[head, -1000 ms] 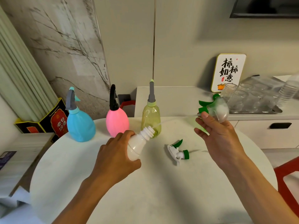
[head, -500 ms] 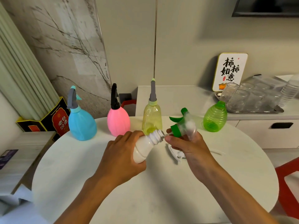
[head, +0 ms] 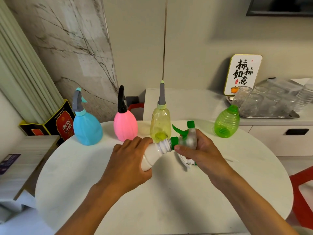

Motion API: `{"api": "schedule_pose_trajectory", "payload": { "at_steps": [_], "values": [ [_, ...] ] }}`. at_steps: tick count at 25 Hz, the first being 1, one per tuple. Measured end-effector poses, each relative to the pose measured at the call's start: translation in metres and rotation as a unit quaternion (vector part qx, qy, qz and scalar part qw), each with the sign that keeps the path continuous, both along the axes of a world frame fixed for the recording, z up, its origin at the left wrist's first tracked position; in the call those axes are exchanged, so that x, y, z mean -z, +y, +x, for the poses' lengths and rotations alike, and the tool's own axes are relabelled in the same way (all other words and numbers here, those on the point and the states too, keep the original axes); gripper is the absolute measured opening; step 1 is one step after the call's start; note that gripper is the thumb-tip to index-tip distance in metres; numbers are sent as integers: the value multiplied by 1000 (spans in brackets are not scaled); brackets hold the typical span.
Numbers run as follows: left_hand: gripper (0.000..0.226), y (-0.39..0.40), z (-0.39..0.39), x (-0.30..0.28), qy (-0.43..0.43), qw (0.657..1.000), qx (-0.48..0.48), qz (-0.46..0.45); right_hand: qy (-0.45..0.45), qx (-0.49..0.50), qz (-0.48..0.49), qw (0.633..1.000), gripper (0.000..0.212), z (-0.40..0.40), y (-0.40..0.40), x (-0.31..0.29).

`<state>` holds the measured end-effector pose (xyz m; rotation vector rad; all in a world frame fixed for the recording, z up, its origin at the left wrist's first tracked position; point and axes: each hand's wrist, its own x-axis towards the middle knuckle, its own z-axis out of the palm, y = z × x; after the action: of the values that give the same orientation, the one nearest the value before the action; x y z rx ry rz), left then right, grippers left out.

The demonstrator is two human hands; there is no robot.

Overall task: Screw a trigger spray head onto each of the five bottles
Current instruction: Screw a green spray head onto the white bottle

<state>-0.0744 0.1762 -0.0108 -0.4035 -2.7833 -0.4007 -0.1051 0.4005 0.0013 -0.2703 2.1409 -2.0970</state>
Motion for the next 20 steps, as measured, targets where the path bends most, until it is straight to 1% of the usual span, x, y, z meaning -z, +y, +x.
{"api": "schedule_pose_trajectory", "payload": {
  "at_steps": [1, 2, 3, 4, 5, 6, 7, 9, 10, 13, 14, 15, 16, 17, 18, 19, 20],
  "values": [
    [74, 0, 0, 0, 1, 1000, 0, -8, 9, -5, 10, 1000, 30, 1, 0, 1],
    [74, -1, -1, 1, 2, 1000, 0, -11, 18, -11, 22, 1000, 35, 2, -1, 1],
    [74, -1, -1, 1, 0, 1000, 3, -9, 39, -16, 50, 998, 47, 3, 0, 1],
    [75, -2, -1, 0, -4, 1000, 7, -4, 82, -15, 103, 991, 64, 5, 1, 1],
    [75, -2, -1, 0, -11, 1000, 13, 3, 144, -14, 177, 973, 80, 7, 2, -2],
    [75, -2, -1, 0, -19, 1000, 20, 8, 209, -16, 248, 946, 91, 10, 3, -6],
    [75, -2, 0, 0, -26, 999, 26, 11, 266, -19, 299, 916, 95, 12, 2, -8],
    [74, -3, 1, 0, -41, 998, 36, 23, 338, -13, 355, 871, 96, 14, 3, -9],
    [75, -4, 1, 0, -52, 997, 39, 32, 358, -3, 372, 856, 94, 14, 2, -9],
    [75, -4, 0, -1, -92, 993, 46, 58, 389, 13, 391, 834, 89, 13, -2, -11],
    [75, -3, 0, -2, -107, 991, 46, 72, 396, 10, 384, 834, 89, 13, -2, -12],
    [74, -2, 0, -3, -123, 987, 45, 94, 396, 2, 355, 847, 89, 11, -1, -12],
    [73, -1, -1, -5, -134, 983, 44, 118, 381, -8, 297, 876, 89, 10, -1, -12],
    [72, 1, -1, -5, -140, 980, 43, 137, 341, -20, 213, 915, 88, 8, -2, -13],
    [72, 5, -1, -5, -143, 977, 42, 151, 282, -33, 111, 952, 85, 8, -2, -13],
    [73, 8, 1, -4, -145, 975, 41, 165, 221, -42, 5, 974, 81, 9, -3, -12],
    [73, 10, 2, -3, -144, 972, 40, 183, 169, -40, -85, 981, 75, 9, -5, -10]
  ]
}}
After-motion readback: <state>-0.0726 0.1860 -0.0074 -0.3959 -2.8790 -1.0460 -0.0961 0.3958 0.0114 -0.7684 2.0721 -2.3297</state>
